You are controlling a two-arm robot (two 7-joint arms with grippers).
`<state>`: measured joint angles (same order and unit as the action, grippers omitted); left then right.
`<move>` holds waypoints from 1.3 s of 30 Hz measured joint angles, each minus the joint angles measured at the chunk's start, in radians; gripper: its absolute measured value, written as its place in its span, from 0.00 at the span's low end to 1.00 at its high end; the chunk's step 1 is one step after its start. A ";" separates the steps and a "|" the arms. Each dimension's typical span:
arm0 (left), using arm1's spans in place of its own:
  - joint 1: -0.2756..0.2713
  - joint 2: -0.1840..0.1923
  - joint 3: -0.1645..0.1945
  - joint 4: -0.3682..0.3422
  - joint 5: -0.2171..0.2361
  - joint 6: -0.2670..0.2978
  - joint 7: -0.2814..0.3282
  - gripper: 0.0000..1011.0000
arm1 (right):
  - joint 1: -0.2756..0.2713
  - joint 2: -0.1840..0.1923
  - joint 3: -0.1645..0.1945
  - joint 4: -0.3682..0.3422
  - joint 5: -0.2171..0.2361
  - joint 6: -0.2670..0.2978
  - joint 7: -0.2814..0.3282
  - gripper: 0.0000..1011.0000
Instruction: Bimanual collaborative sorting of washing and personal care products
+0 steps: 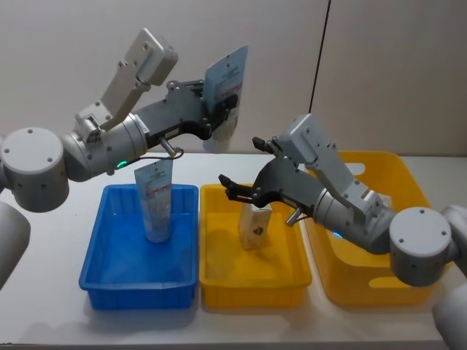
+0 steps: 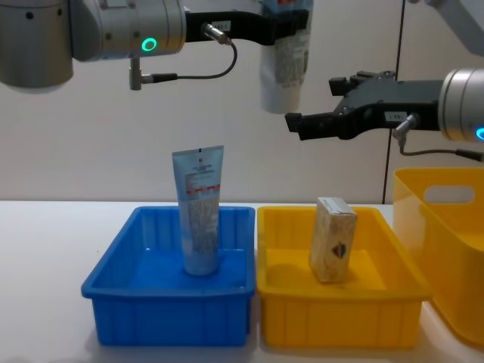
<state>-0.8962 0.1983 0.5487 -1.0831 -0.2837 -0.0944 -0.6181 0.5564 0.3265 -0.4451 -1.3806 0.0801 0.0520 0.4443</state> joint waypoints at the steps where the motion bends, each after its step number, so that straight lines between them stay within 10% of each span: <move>1: 0.000 0.000 0.001 -0.001 -0.001 0.001 0.000 0.27 | 0.001 -0.001 0.000 0.001 0.000 0.001 0.000 0.99; 39: 0.016 -0.011 0.020 -0.033 -0.015 0.011 0.009 0.27 | 0.044 -0.047 0.006 0.054 0.011 0.019 -0.024 0.99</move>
<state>-0.8803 0.1872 0.5687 -1.1157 -0.2990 -0.0830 -0.6094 0.6003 0.2800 -0.4395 -1.3267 0.0913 0.0712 0.4203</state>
